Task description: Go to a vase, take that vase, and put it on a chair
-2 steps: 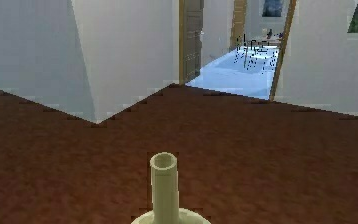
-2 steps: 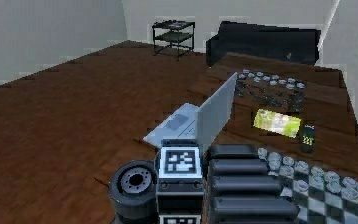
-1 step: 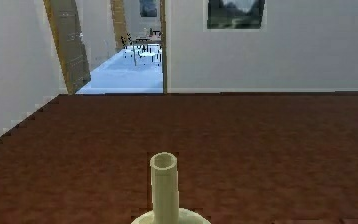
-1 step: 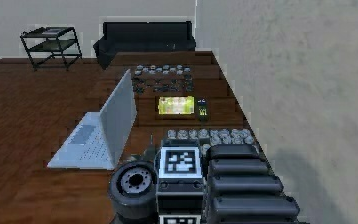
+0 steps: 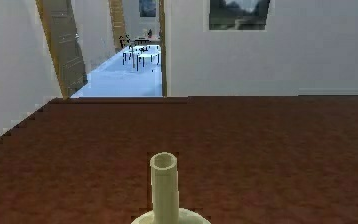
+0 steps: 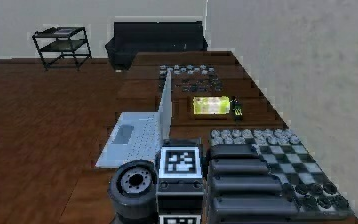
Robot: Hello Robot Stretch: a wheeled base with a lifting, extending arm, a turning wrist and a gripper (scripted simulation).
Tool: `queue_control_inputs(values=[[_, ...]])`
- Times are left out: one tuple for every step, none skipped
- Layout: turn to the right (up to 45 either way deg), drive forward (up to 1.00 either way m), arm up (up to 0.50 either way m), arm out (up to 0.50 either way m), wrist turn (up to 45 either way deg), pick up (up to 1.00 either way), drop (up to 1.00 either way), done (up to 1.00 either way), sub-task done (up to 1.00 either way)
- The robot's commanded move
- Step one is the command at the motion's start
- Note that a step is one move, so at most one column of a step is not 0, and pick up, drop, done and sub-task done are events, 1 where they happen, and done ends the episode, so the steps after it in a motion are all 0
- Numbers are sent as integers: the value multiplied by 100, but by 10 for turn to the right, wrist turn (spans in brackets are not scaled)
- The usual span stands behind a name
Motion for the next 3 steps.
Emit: queue_control_inputs(values=[[-450,0,0,0,0,0,0,0,0],[-450,0,0,0,0,0,0,0,0],[0,20,0,0,0,0,0,0,0]])
